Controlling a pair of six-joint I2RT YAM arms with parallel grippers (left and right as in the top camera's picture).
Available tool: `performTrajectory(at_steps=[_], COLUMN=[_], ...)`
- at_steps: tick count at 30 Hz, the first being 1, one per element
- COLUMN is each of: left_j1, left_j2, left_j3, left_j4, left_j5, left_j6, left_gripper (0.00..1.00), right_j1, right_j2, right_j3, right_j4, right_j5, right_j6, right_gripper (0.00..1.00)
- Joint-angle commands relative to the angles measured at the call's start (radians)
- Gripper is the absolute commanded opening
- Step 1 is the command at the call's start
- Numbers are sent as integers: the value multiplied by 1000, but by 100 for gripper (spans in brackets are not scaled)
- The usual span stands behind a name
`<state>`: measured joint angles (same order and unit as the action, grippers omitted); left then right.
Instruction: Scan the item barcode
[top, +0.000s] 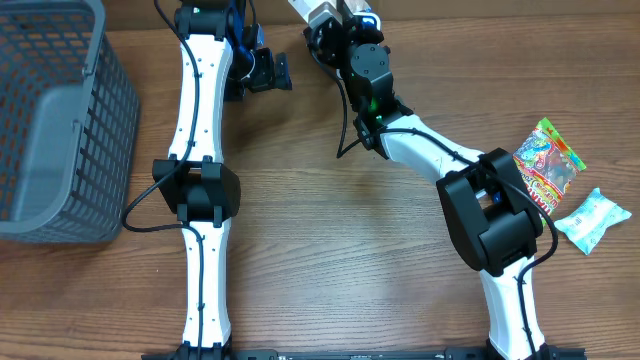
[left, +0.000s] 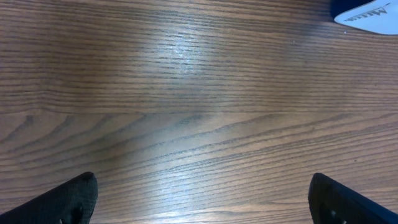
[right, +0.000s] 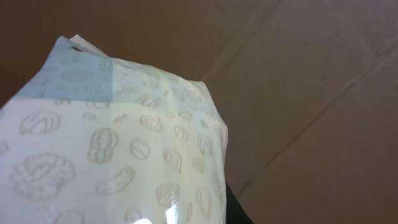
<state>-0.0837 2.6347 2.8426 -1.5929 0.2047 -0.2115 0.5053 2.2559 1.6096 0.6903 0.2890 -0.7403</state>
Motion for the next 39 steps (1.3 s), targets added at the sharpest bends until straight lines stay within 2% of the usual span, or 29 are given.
performTrajectory(at_steps=[1,23,32,36,39], left_j1=[-2,-2,-2,-2,-2], left_j2=[-39,-39,-39,-39,-39], left_j3=[19,19,19,19,19], left_j4=[0,0,0,0,0], left_j5=[-3,-3,-3,-3,-3], left_j6=[-6,-6,-6,-6,-6], left_gripper=[100,100,100,100,100], right_j1=[-19,-29,-19,2,8], right_j2=[50,64,59,19,-16], right_j3=[7,7,7,7,7], right_j4=[41,66,131,29,13], right_j5=[-19,-29,-25,42,143], right_j6=[10,11,6,7,20], right_gripper=[4,4,4,4,4])
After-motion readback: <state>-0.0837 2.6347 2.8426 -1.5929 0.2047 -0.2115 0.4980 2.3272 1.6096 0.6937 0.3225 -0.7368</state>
